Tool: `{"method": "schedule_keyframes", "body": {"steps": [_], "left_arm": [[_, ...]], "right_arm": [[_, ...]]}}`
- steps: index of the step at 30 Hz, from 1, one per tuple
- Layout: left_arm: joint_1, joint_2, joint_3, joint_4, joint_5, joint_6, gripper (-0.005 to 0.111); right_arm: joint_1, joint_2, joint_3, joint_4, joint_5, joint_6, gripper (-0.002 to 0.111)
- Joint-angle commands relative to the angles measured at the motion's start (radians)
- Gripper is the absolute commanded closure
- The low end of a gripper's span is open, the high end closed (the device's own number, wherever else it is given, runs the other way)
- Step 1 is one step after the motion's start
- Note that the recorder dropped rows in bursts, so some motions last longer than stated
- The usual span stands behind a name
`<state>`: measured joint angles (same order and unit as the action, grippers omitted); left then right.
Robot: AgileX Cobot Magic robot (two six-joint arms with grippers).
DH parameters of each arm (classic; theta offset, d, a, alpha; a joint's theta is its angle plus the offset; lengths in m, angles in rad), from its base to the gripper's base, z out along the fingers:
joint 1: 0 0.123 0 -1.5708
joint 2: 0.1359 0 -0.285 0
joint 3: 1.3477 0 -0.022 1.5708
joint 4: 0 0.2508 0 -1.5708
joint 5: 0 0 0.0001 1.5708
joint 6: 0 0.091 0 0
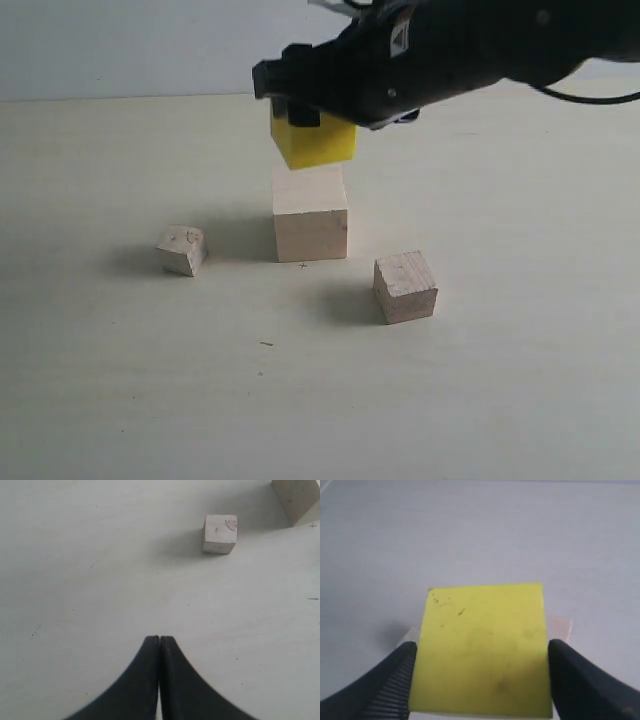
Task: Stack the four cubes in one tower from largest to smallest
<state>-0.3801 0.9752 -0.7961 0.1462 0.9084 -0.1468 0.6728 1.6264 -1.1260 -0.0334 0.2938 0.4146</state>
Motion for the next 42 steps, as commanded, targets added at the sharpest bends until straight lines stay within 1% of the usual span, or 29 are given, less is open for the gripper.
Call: {"method": "schedule_keyframes", "body": {"steps": [1, 4, 7, 10, 14, 16, 21, 36, 42], "left_arm": [[0.003, -0.003, 0.002, -0.002, -0.010, -0.008, 0.104], [0.003, -0.003, 0.002, -0.002, -0.010, -0.010, 0.104], [0.003, -0.003, 0.002, -0.002, -0.010, -0.010, 0.104], [0.003, -0.003, 0.002, -0.002, -0.010, -0.010, 0.104], [0.003, -0.003, 0.002, -0.002, -0.010, -0.010, 0.104], [0.003, -0.003, 0.002, -0.002, -0.010, -0.010, 0.104], [0.003, -0.003, 0.002, -0.002, -0.010, -0.010, 0.104], [0.003, -0.003, 0.002, -0.002, -0.033, -0.009, 0.104], [0.003, -0.003, 0.002, -0.002, -0.045, -0.009, 0.104]], "right_arm": [[0.002, 0.052, 0.001, -0.033, -0.053, 0.035, 0.108], [0.002, 0.078, 0.001, -0.046, -0.117, 0.042, 0.108], [0.002, 0.132, 0.001, -0.056, -0.186, 0.103, 0.108], [0.002, 0.173, 0.001, -0.056, -0.185, 0.127, 0.108], [0.002, 0.155, 0.001, -0.058, -0.221, 0.127, 0.108], [-0.005, 0.154, 0.001, -0.086, -0.200, 0.127, 0.108], [-0.070, 0.154, 0.001, -0.165, -0.154, 0.123, 0.108], [-0.056, 0.154, 0.001, -0.131, -0.154, 0.169, 0.108], [-0.056, 0.154, 0.001, -0.133, -0.171, 0.040, 0.108]]}}
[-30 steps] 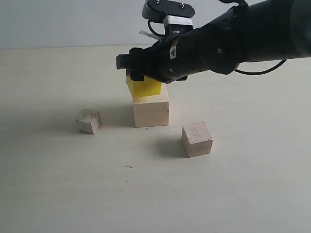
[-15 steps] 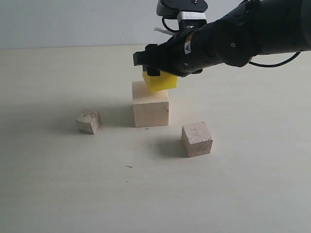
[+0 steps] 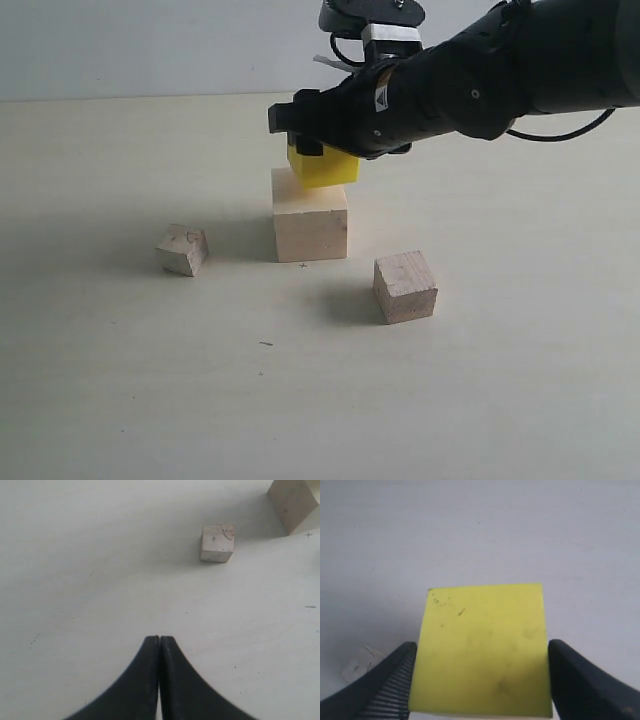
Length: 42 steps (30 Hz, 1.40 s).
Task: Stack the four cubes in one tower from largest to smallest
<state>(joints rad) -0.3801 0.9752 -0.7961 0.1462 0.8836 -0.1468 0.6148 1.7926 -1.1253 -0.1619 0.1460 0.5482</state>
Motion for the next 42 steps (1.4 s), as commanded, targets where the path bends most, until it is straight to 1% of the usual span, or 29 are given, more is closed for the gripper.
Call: {"method": "schedule_keyframes", "body": {"steps": [1, 5, 7, 9, 16, 27, 29, 33, 36, 42], "left_arm": [[0.003, -0.003, 0.002, -0.002, -0.020, -0.009, 0.104], [0.003, -0.003, 0.002, -0.002, -0.020, -0.009, 0.104], [0.003, -0.003, 0.002, -0.002, -0.020, -0.009, 0.104], [0.003, -0.003, 0.002, -0.002, -0.027, -0.009, 0.104], [0.003, -0.003, 0.002, -0.002, -0.047, -0.009, 0.104], [0.003, -0.003, 0.002, -0.002, -0.051, -0.009, 0.104], [0.003, -0.003, 0.002, -0.002, -0.053, -0.009, 0.104], [0.003, -0.003, 0.002, -0.002, -0.053, -0.009, 0.104], [0.003, -0.003, 0.002, -0.002, -0.053, -0.009, 0.104], [0.003, -0.003, 0.002, -0.002, -0.051, -0.009, 0.104]], "right_arm": [[0.002, -0.014, 0.000, -0.004, -0.021, -0.144, 0.108], [0.002, -0.043, 0.000, -0.004, -0.004, -0.370, 0.108], [0.002, -0.055, 0.000, -0.004, 0.000, -0.436, 0.108], [0.002, -0.063, 0.000, -0.002, 0.000, -0.436, 0.108], [0.002, -0.064, 0.000, 0.134, 0.000, -0.415, 0.108], [0.002, -0.064, 0.000, 0.120, -0.059, -0.418, 0.108], [0.002, -0.064, 0.000, 0.153, -0.070, -0.381, 0.108], [0.002, -0.064, 0.000, 0.260, -0.097, -0.199, 0.108], [0.002, -0.064, 0.000, 0.281, -0.156, -0.103, 0.108], [0.002, -0.077, 0.002, 0.298, -0.218, -0.076, 0.108]]}}
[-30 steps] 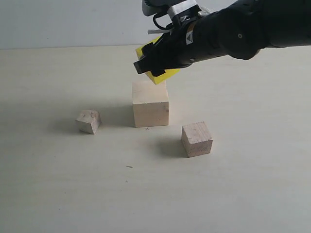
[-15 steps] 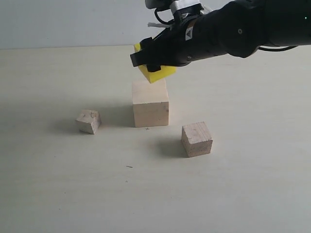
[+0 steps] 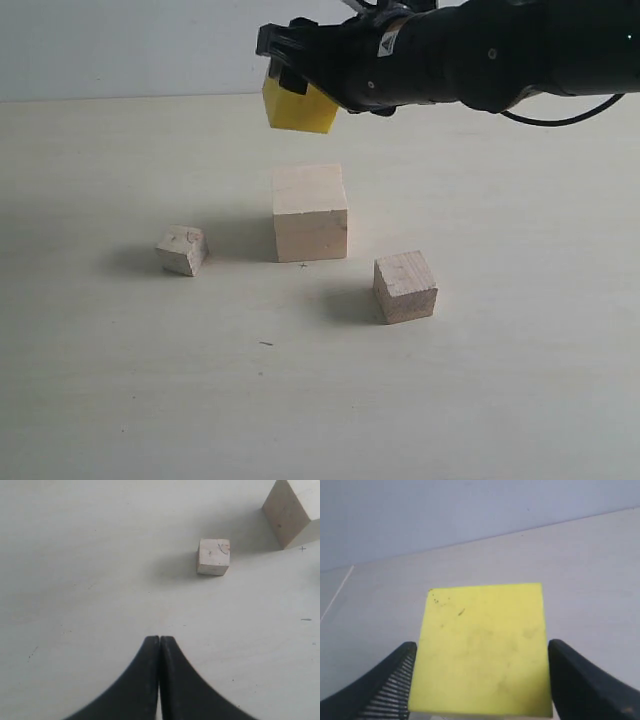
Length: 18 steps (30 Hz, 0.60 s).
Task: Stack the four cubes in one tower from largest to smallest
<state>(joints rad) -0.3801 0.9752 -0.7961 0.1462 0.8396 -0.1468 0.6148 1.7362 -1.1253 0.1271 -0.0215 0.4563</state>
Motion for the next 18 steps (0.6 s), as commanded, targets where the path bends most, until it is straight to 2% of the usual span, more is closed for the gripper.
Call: {"method": "schedule_keyframes", "body": {"steps": [1, 7, 10, 13, 16, 18], "left_arm": [[0.003, -0.003, 0.002, -0.002, -0.007, -0.009, 0.104], [0.003, -0.003, 0.002, -0.002, -0.005, -0.014, 0.104], [0.003, -0.003, 0.002, -0.002, -0.009, -0.014, 0.104], [0.003, -0.003, 0.002, -0.002, -0.024, -0.014, 0.104], [0.003, -0.003, 0.002, -0.002, -0.043, -0.014, 0.104], [0.003, -0.003, 0.002, -0.002, -0.049, -0.014, 0.104]], "right_arm": [[0.002, -0.028, 0.002, 0.009, -0.050, 0.016, 0.108], [0.002, -0.108, 0.086, 0.014, -0.133, -0.043, 0.108], [0.002, -0.148, 0.159, 0.088, -0.211, -0.087, 0.108], [0.002, -0.166, 0.208, 0.206, -0.248, -0.192, 0.108], [0.002, -0.154, 0.222, 0.364, -0.229, -0.392, 0.108], [0.002, -0.140, 0.222, 0.385, -0.208, -0.439, 0.108]]}}
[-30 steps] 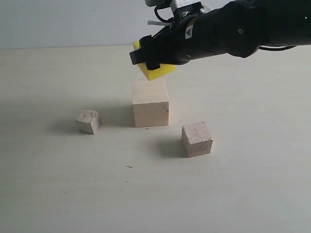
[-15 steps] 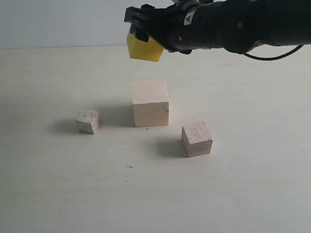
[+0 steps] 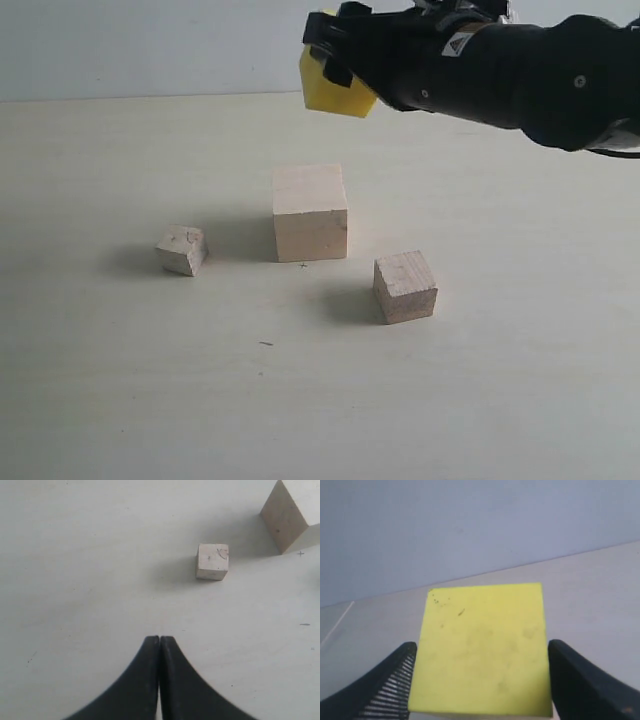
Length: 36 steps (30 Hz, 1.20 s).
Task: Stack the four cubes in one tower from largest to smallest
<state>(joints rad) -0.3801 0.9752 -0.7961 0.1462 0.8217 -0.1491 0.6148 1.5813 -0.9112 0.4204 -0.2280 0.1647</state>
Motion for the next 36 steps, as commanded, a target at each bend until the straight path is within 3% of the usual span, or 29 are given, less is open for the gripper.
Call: {"method": "schedule_keyframes", "body": {"steps": [1, 12, 19, 36], "left_arm": [[0.003, -0.003, 0.002, -0.002, -0.035, -0.011, 0.104], [0.003, -0.003, 0.002, -0.009, -0.034, -0.011, 0.104], [0.003, -0.003, 0.002, -0.010, 0.002, -0.011, 0.104], [0.003, -0.003, 0.002, -0.010, -0.024, -0.009, 0.104]], "right_arm": [[0.002, 0.024, 0.008, 0.092, 0.001, -0.147, 0.108], [0.124, 0.108, 0.008, 0.203, -0.103, -0.190, 0.108], [0.124, 0.109, 0.008, 0.652, -0.132, -0.674, 0.108], [0.129, 0.163, -0.017, 0.608, -0.075, -0.685, 0.108]]}}
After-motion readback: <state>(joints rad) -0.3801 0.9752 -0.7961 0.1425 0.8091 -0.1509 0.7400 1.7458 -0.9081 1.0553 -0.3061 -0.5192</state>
